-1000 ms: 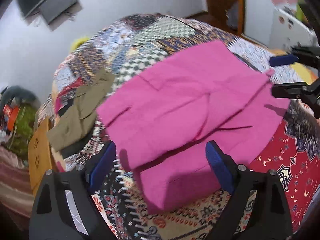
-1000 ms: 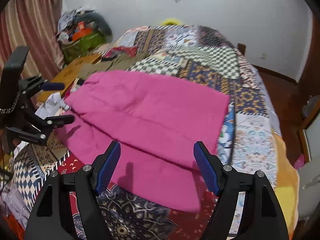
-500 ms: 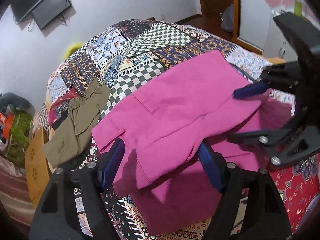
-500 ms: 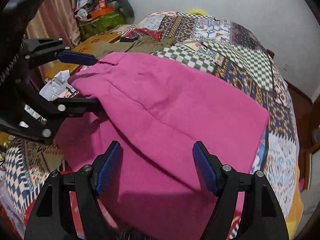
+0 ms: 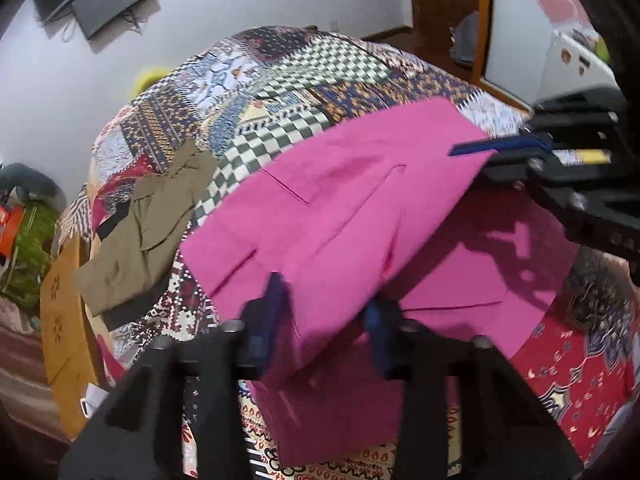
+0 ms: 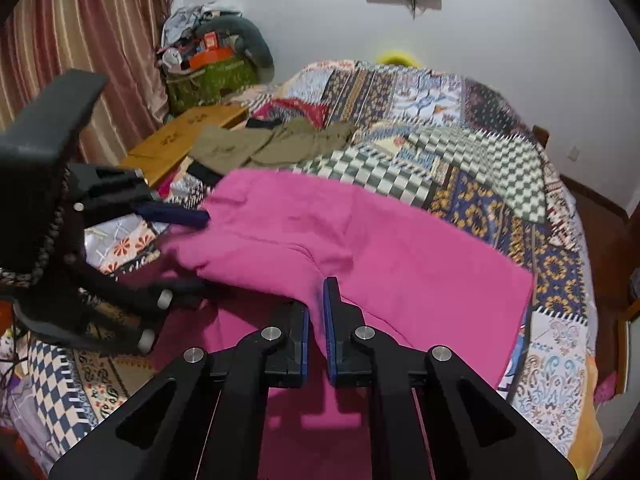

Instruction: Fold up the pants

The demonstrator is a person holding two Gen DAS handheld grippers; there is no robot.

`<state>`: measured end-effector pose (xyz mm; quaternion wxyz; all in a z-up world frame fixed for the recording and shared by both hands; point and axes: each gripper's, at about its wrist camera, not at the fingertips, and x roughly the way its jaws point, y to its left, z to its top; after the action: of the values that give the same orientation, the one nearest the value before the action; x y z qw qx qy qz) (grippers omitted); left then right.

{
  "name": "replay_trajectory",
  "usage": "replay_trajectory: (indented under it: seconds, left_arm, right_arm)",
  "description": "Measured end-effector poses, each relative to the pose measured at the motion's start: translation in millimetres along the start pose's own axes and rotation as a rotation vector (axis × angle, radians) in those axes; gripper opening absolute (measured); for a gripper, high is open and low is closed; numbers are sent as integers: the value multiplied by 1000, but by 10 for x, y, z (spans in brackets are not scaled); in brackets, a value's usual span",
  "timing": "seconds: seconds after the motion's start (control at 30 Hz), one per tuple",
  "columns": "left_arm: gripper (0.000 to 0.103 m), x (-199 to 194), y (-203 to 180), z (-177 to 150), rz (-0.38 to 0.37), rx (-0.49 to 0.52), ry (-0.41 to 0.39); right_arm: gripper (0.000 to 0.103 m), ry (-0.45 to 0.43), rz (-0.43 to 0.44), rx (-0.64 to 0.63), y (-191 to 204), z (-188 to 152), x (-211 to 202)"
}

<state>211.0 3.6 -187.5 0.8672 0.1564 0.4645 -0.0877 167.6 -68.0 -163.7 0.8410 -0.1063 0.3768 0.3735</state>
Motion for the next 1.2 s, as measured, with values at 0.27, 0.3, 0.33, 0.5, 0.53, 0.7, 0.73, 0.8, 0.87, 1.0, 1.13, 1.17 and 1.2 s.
replay_trajectory:
  seconds: [0.27, 0.3, 0.33, 0.5, 0.53, 0.7, 0.73, 0.8, 0.87, 1.0, 1.13, 1.17, 1.2]
  left_arm:
    - [20, -435, 63, -36, 16, -26, -88]
    - [20, -457, 54, -60, 13, -26, -87]
    - [20, -477, 35, -96, 11, -22, -84]
    - [19, -439, -80, -305, -25, -30, -49]
    - [19, -410, -107, -353, -35, -32, -37]
    - [20, -319, -204, -526, -69, -44, 1]
    - [21, -327, -208, -551, -70, -48, -1]
    - [22, -364, -196, -595, -83, -59, -5]
    - [23, -407, -161, -628, -105, -77, -8]
    - [27, -521, -22, -717, -122, -131, -7]
    - [30, -615, 170, -768, -96, -188, -17]
    - [31, -637, 233, -766, -89, -208, -22]
    - [32, -650, 296, -750, -84, -229, -26]
  right_arm:
    - [5, -65, 7, -37, 189, 38, -307]
    - [5, -69, 11, -41, 217, 36, -342]
    - [5, -72, 14, -45, 244, 30, -365]
    - [5, -47, 24, -64, 363, -96, -402]
    - [5, -38, 26, -63, 372, -134, -393]
    - [5, 20, 30, -35, 367, -329, -288]
    - [5, 35, 33, -20, 356, -369, -272]
    - [6, 62, 49, 20, 312, -438, -254]
    - [8, 75, 54, 51, 274, -504, -273]
    - [20, 78, 45, 102, 180, -619, -402]
    - [30, 57, 22, 171, 18, -721, -595]
    - [31, 51, 17, 187, -20, -735, -633]
    - [31, 43, 12, 206, -66, -745, -676]
